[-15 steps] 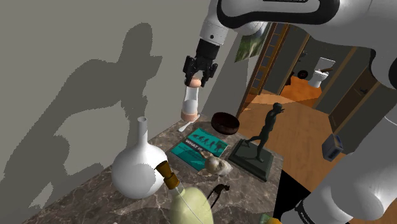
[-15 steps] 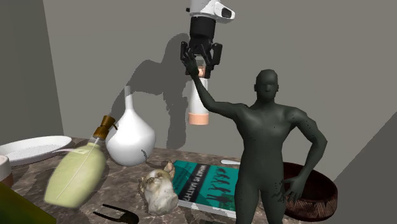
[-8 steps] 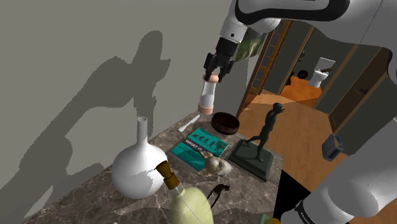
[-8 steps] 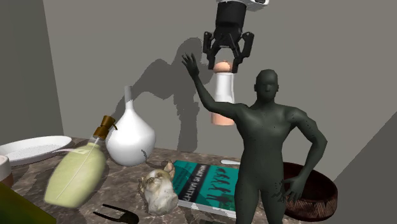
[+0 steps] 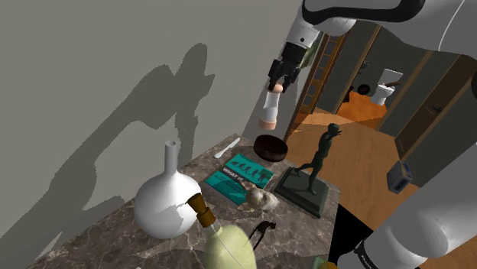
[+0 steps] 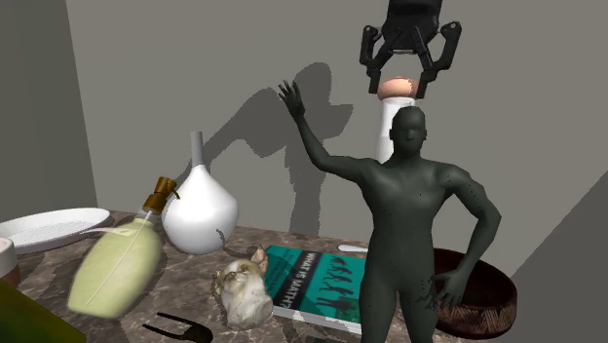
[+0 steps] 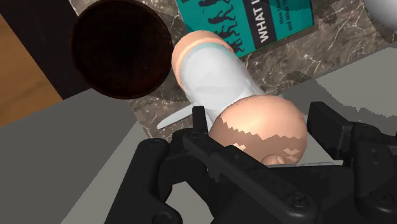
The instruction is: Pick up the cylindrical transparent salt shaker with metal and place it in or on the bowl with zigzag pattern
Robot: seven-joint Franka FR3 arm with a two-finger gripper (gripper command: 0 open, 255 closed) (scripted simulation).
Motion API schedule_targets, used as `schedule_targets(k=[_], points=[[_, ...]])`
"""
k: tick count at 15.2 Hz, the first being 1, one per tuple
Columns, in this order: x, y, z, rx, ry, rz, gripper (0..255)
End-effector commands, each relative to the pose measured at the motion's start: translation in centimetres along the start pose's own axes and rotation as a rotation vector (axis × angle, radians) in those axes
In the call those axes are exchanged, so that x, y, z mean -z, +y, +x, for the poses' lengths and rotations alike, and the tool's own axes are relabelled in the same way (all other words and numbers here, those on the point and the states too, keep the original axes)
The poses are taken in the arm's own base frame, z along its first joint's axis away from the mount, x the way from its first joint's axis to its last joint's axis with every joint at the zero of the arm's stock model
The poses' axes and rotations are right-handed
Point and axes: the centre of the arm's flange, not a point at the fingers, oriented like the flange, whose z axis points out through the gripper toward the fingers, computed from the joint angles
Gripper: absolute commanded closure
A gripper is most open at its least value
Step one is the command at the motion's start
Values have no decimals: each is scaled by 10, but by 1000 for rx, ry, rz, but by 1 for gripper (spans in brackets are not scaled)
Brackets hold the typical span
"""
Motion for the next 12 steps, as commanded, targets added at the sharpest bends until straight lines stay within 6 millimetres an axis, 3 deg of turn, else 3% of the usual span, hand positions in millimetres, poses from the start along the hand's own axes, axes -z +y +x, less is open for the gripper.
schedule_targets(k=[1, 7, 12], points=[[8, 26, -4, 1, 0, 0, 255], [34, 104, -7, 1, 0, 0, 255], [8, 108, -8, 1, 0, 0, 255]])
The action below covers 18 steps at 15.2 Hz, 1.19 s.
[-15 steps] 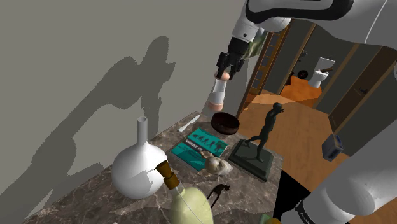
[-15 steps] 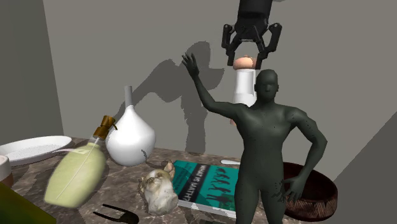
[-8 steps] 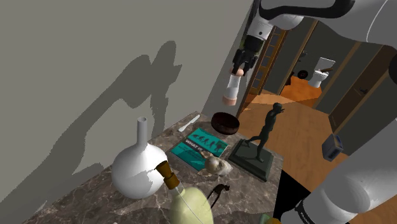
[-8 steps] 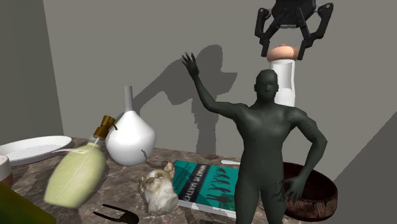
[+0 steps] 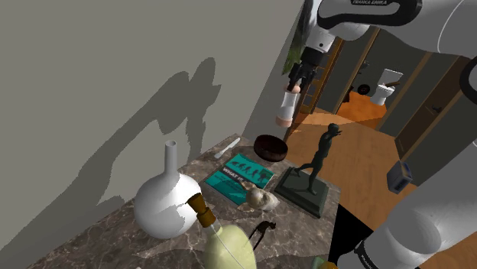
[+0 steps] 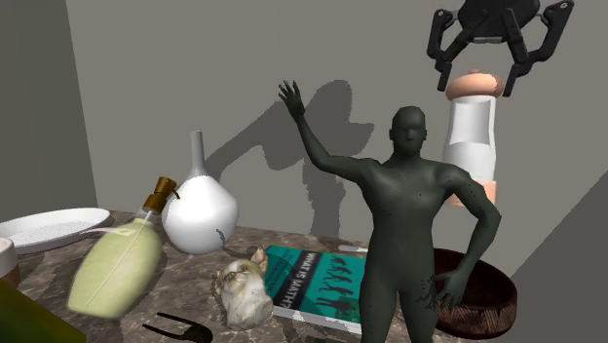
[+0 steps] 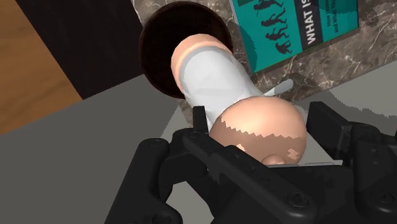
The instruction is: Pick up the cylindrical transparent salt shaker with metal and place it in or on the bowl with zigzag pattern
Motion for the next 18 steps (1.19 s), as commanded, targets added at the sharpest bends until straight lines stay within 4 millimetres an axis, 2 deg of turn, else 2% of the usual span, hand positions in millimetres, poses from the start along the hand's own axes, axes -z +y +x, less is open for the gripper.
schedule_targets(k=[1, 18], points=[[-10, 3, 0, 0, 0, 0, 255], [-99, 17, -2, 0, 0, 0, 255]])
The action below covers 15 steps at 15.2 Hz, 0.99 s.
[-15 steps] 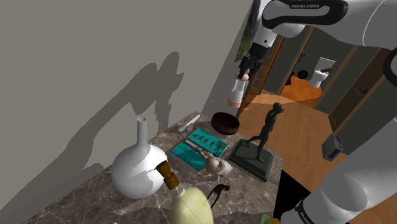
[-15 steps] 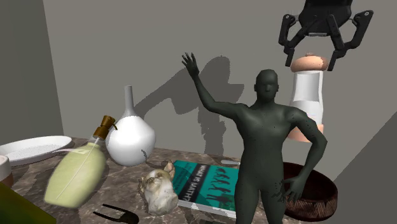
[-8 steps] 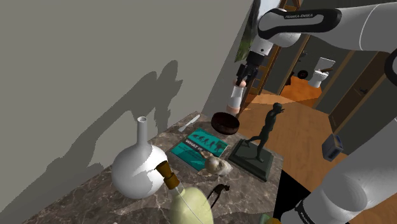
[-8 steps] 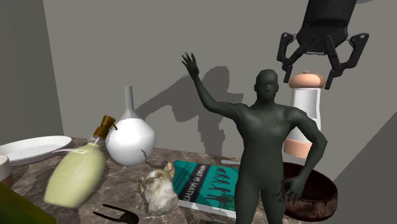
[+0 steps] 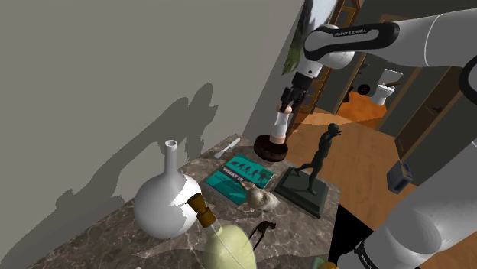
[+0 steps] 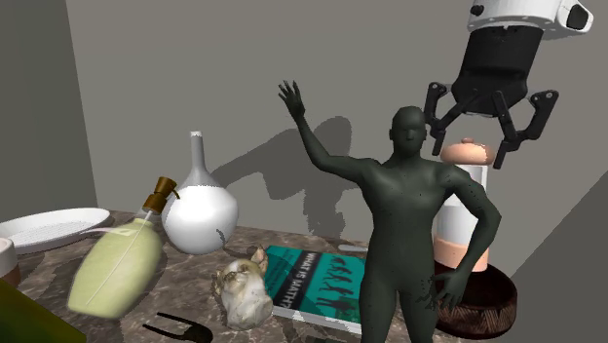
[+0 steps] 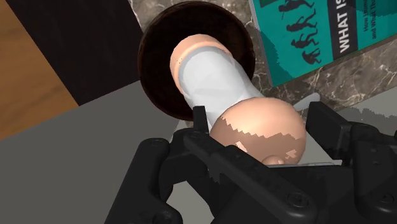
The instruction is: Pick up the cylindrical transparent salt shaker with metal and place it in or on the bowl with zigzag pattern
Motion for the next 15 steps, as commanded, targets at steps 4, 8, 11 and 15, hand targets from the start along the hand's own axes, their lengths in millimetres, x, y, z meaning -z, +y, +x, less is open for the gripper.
schedule_targets(k=[4, 8, 11, 15], points=[[-25, 4, -2, 0, 1, 0, 255], [-25, 4, -2, 0, 1, 0, 255], [-25, 4, -2, 0, 1, 0, 255], [-25, 4, -2, 0, 1, 0, 0]])
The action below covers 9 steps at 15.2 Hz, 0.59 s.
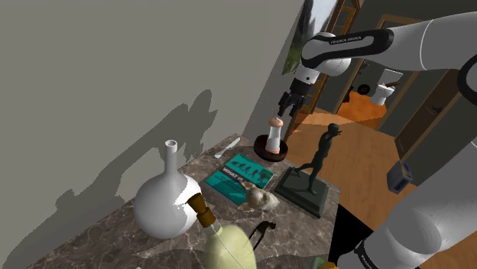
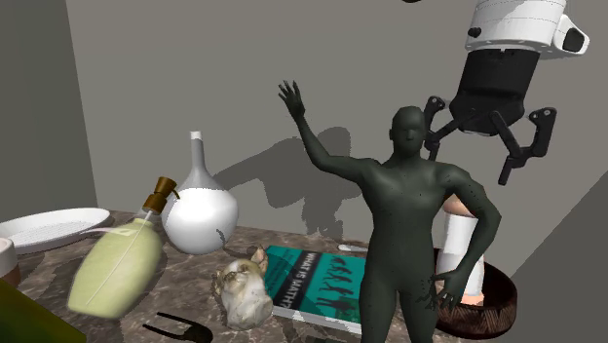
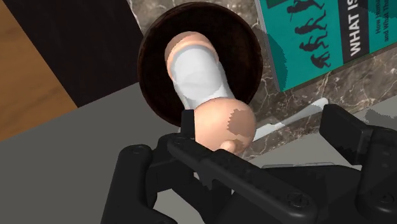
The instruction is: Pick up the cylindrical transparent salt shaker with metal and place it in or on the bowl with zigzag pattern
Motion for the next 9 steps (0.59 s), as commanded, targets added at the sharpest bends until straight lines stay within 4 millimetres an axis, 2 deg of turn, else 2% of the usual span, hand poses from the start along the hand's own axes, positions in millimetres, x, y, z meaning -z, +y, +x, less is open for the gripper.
schedule_targets(k=[1, 3, 7, 9], points=[[0, 0, 0, 0, 0, 0, 0], [0, 0, 0, 0, 0, 0, 0], [50, 0, 0, 0, 0, 0, 0], [50, 0, 0, 0, 0, 0, 0]])
